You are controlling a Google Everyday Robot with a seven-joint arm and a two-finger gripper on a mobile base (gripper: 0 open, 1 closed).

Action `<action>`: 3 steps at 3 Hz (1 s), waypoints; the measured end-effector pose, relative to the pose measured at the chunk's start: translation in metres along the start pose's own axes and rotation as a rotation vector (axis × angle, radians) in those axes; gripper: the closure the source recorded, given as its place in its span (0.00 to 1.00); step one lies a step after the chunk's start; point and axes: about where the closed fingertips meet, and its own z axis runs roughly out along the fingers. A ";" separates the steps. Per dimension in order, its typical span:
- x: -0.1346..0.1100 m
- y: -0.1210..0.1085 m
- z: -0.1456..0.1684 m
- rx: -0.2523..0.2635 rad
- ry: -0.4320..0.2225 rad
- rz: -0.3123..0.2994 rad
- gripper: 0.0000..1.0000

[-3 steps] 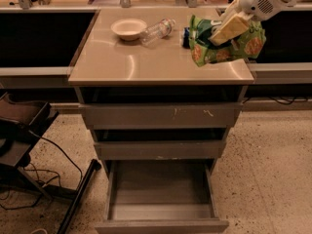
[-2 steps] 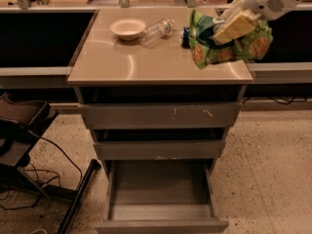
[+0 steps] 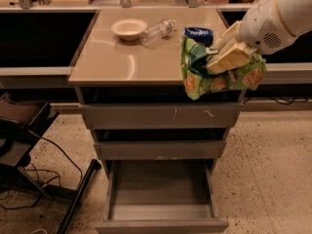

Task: Place green rice chip bag into bottom drawer

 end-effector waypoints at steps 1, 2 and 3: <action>0.000 0.000 0.000 -0.001 0.000 -0.001 1.00; 0.006 0.007 0.019 -0.025 -0.006 -0.001 1.00; 0.047 0.023 0.088 -0.074 0.005 0.031 1.00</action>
Offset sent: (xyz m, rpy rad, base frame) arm 0.0024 0.0138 -0.0423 0.0162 0.0378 0.0332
